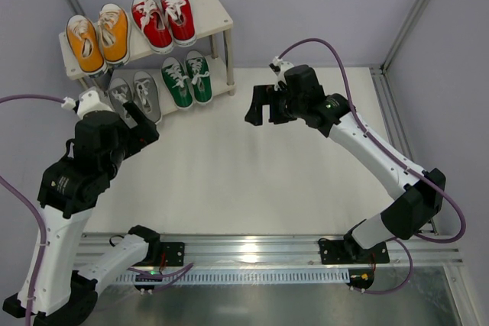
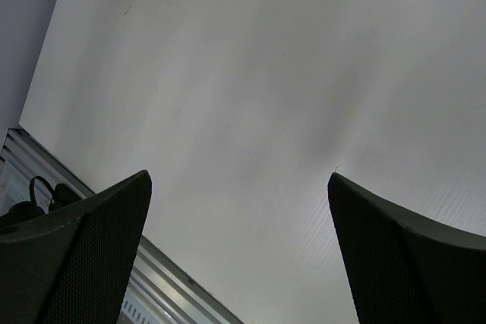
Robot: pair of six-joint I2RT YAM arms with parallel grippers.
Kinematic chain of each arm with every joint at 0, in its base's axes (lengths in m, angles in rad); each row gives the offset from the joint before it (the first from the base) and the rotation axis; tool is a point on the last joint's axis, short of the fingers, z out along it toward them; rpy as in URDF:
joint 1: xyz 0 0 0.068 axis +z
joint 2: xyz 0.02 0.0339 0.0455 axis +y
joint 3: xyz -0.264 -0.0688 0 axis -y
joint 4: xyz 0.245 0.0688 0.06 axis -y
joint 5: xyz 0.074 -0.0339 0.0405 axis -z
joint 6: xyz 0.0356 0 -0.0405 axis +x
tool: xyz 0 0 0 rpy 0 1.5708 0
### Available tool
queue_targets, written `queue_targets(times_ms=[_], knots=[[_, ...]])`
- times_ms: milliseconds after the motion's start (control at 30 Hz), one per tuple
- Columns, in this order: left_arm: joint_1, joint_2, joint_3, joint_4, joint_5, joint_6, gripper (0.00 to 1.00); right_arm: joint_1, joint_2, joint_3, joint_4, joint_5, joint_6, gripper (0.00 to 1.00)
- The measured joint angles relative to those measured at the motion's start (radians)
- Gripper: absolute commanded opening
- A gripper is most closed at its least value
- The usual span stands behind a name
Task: Place and organize the shoes onto the shoe shelf
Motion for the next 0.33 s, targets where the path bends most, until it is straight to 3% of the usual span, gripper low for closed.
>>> queue_targets(times_ms=[333], knots=[[0.000,0.012,0.021,0.001,0.028,0.003,0.99,0.000,0.000,-0.003,0.000,0.013,0.018,0.98]])
